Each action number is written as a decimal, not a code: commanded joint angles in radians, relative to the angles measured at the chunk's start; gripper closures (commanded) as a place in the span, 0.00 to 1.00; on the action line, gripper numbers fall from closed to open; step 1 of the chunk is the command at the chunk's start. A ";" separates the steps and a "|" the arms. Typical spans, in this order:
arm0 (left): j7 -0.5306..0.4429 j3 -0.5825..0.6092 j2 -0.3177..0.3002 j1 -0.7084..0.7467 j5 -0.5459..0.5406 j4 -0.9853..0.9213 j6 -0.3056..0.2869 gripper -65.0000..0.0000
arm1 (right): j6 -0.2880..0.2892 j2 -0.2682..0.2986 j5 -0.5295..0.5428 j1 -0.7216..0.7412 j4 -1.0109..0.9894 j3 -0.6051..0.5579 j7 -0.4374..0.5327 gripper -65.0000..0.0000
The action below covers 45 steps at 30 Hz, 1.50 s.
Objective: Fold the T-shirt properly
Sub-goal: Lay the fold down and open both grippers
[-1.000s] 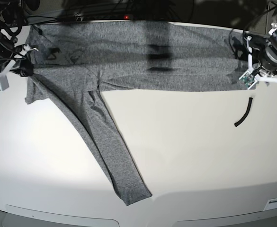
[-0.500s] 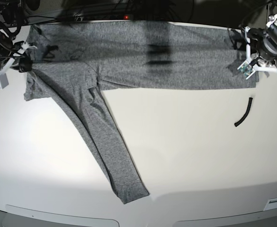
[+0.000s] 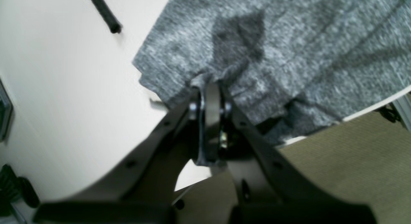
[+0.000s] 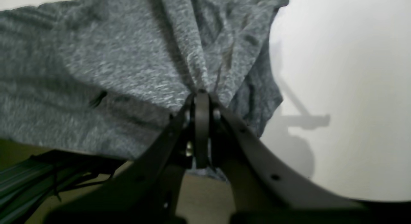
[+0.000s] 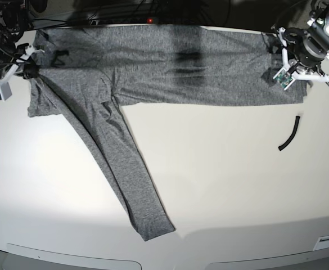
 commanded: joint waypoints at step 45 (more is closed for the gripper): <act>-0.032 -0.011 -0.014 -0.002 0.085 0.010 0.005 0.78 | 0.005 0.016 -0.075 -0.011 0.018 0.010 0.067 0.58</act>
